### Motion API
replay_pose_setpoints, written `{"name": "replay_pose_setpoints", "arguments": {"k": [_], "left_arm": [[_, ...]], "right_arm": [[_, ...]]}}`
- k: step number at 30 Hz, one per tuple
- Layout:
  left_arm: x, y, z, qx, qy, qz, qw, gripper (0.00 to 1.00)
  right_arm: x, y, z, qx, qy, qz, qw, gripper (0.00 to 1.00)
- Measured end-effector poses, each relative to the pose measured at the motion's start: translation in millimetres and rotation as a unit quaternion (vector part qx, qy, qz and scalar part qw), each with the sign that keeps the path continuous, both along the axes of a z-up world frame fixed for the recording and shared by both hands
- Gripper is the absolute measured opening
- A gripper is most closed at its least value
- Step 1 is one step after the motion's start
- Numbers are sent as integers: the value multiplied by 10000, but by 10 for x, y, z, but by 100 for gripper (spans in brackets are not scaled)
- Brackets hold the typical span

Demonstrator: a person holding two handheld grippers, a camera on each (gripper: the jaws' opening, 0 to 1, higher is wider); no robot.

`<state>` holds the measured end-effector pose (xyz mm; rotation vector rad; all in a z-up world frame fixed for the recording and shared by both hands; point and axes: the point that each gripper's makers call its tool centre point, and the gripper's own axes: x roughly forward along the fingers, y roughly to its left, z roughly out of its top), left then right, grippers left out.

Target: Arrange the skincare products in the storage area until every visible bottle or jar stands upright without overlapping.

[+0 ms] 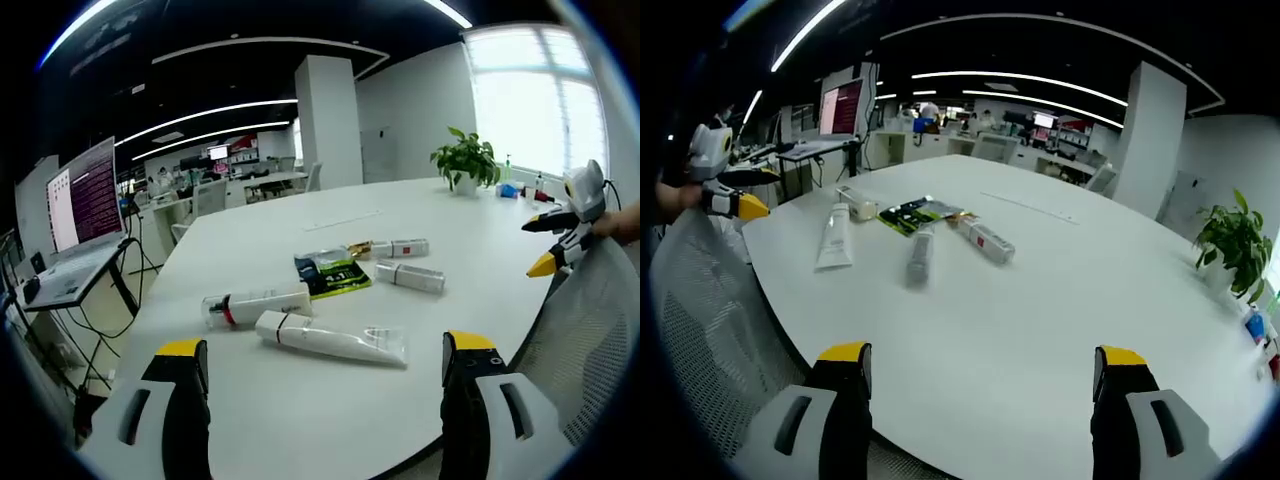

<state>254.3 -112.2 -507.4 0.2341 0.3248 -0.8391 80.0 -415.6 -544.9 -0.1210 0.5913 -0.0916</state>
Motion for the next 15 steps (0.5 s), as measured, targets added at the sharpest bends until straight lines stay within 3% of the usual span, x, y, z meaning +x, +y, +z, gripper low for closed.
{"name": "replay_pose_setpoints", "arguments": {"k": [15], "left_arm": [[28,31,-16,-4,25,81,10000,90]], "right_arm": [[3,-5,-22,22,30,19,10000,95]]}}
